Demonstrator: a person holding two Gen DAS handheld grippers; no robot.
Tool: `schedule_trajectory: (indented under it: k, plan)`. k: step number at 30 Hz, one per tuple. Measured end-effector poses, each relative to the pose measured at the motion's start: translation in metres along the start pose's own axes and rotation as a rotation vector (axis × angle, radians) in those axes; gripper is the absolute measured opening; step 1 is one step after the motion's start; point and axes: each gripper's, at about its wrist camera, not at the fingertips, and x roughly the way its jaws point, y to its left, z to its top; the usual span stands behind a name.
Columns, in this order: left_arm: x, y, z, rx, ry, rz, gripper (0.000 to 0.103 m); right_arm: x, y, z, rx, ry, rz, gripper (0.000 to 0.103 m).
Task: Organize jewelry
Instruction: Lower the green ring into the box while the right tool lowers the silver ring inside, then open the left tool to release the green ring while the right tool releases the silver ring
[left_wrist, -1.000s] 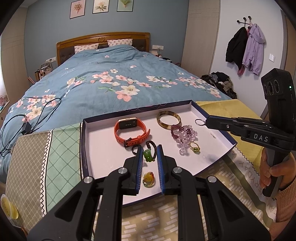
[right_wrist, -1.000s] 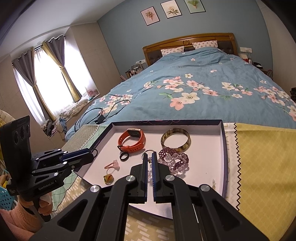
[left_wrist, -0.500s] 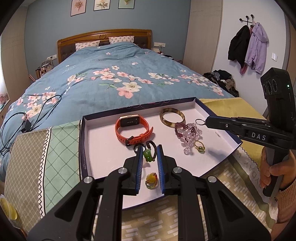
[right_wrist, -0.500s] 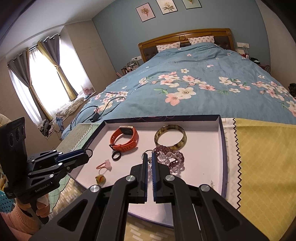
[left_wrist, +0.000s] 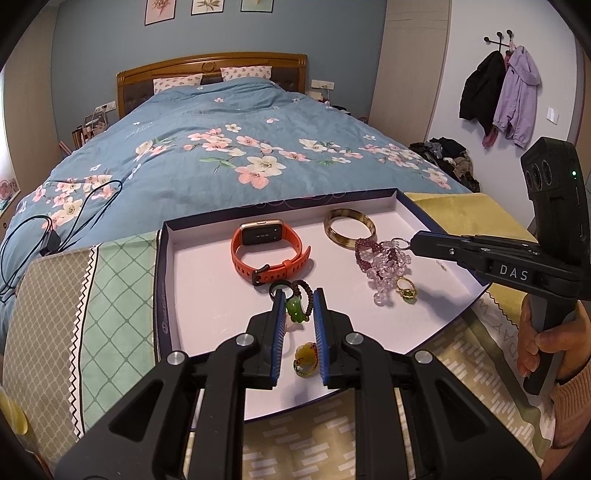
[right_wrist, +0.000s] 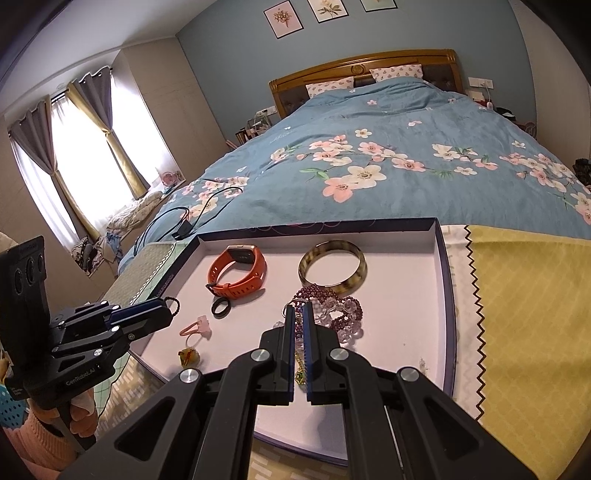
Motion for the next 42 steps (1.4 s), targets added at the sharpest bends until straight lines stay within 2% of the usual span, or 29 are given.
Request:
schedule_trajectory:
  k: [42]
  plan:
    - [0.034, 0.006, -0.001, -0.032, 0.069, 0.048, 0.016, 0.019, -0.002, -0.003, 0.021, 0.044, -0.012, 0.003]
